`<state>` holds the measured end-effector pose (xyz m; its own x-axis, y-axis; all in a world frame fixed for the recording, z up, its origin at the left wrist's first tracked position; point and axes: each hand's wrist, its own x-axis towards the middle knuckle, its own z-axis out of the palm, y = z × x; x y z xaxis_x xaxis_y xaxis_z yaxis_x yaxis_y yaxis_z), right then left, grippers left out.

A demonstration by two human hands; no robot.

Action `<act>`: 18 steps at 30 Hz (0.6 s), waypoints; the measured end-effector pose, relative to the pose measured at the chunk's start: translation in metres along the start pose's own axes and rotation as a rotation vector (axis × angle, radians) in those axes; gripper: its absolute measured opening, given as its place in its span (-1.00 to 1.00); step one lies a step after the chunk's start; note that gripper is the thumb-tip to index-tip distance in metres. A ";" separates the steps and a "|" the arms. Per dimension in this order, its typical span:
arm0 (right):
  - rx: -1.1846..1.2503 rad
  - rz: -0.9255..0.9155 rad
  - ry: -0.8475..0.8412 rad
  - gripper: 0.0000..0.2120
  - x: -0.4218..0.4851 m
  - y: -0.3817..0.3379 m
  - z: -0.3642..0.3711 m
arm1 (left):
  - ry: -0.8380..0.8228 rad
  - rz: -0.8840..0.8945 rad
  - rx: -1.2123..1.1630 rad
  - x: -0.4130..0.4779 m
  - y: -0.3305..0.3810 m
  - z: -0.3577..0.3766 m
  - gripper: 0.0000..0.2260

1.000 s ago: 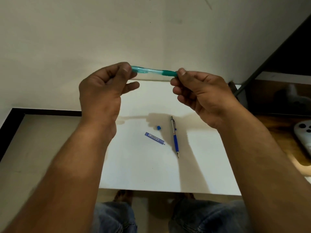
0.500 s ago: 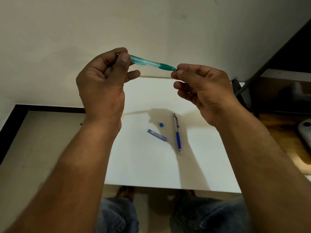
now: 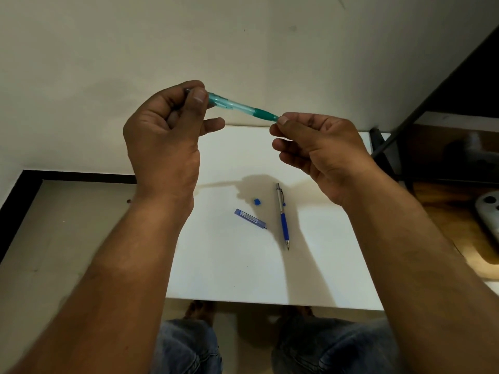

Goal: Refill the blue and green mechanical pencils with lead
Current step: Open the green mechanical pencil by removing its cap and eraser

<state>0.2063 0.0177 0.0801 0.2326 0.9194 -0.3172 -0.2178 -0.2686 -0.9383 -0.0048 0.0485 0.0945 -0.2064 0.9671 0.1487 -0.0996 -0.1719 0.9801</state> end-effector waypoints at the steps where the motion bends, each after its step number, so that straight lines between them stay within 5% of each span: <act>1: 0.000 0.002 -0.019 -0.91 0.000 0.000 0.000 | 0.011 -0.007 0.004 0.001 0.001 0.000 -0.84; 18: -0.379 -0.043 -0.219 -0.89 -0.003 0.006 0.003 | 0.073 -0.073 0.039 0.002 0.006 0.001 -0.86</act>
<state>0.2018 0.0144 0.0759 0.0191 0.9604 -0.2781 0.1609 -0.2775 -0.9472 -0.0051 0.0491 0.1010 -0.2707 0.9603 0.0682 -0.0792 -0.0928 0.9925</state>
